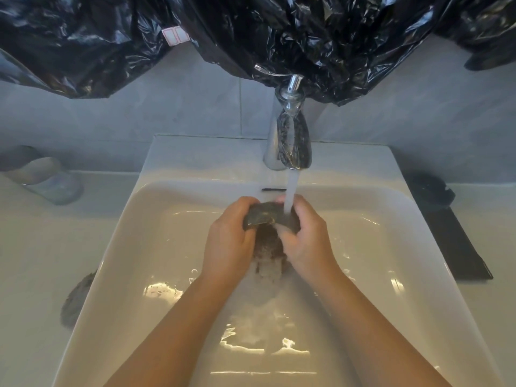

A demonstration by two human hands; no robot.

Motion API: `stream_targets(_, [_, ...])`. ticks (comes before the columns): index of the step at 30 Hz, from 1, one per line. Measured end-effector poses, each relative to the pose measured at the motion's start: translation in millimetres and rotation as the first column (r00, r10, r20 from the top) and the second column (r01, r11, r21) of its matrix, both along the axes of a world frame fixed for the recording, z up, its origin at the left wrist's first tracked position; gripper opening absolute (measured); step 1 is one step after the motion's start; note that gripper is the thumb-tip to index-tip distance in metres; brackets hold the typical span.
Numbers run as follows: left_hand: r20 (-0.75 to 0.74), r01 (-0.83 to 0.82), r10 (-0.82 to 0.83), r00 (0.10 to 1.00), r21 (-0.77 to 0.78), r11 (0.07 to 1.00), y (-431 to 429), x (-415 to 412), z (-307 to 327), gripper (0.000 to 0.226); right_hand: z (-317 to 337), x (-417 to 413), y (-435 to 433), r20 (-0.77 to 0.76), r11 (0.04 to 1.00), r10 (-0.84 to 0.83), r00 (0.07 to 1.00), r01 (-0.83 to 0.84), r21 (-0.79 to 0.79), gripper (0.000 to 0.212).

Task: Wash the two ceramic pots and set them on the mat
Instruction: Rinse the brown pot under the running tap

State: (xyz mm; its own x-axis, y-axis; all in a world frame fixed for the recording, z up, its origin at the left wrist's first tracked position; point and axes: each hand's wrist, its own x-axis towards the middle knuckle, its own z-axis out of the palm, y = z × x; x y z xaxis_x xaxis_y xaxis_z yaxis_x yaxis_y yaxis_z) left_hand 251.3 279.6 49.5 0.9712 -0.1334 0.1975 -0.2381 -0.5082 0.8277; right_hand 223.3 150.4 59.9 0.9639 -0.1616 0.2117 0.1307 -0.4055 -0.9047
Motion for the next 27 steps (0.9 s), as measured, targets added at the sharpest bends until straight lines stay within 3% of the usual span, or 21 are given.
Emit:
stream_targets(3, [0.200, 0.014, -0.010, 0.980, -0.018, 1.000, -4.2, -1.2, 6.7, 0.038, 1.1, -1.2, 1.9, -0.003, 0.993, -0.092, 0.996, 0.092, 0.075, 0.027])
stream_targets(5, [0.243, 0.030, -0.007, 0.970, -0.093, 0.995, -8.7, -3.2, 10.8, 0.043, -1.1, -2.1, 1.5, -0.067, 0.981, -0.144, 0.987, 0.151, 0.119, 0.042])
stream_targets(8, [0.045, 0.019, -0.006, 0.999, -0.286, 0.958, -15.2, -6.8, 13.2, 0.041, -4.4, -1.2, 0.1, -0.074, 0.946, -0.227, 0.971, 0.238, 0.222, 0.044])
stream_targets(11, [-0.111, -0.033, 0.005, 0.994, -0.245, 0.969, -17.4, -6.8, 7.7, 0.029, -1.8, 2.7, -3.6, -0.082, 0.894, -0.261, 0.962, 0.273, 0.357, 0.024])
stream_targets(15, [0.049, 0.011, -0.009, 0.999, -0.043, 0.999, -18.4, -10.2, 15.4, 0.031, -3.3, 4.1, -7.0, -0.085, 0.901, -0.279, 0.957, 0.291, 0.321, 0.035])
stream_targets(18, [0.040, 0.193, -0.189, 0.981, -0.173, 0.966, -29.1, -21.2, 22.3, 0.048, -11.8, 11.5, -11.2, -0.229, 0.830, -0.311, 0.922, 0.381, 0.407, 0.019])
stream_targets(19, [-0.007, 0.228, -0.238, 0.971, -0.248, 0.941, -32.2, -24.5, 23.3, 0.057, -12.7, 14.1, -11.9, -0.275, 0.824, -0.280, 0.920, 0.378, 0.423, 0.011])
stream_targets(22, [-0.101, 0.261, -0.328, 0.939, -0.412, 0.873, -31.9, -23.3, 19.4, 0.070, -17.9, 16.6, -9.6, -0.413, 0.768, -0.073, 0.908, 0.315, 0.557, 0.021])
stream_targets(25, [-0.052, 0.319, -0.378, 0.924, -0.441, 0.839, -28.4, -16.4, 15.4, 0.050, -16.4, 12.3, -5.6, -0.446, 0.710, 0.149, 0.883, 0.218, 0.670, 0.016])
stream_targets(27, [-0.083, 0.237, -0.301, 0.950, -0.435, 0.869, -32.6, -14.2, 15.4, 0.040, -11.9, 11.9, -5.3, -0.465, 0.710, 0.164, 0.870, 0.223, 0.668, 0.024])
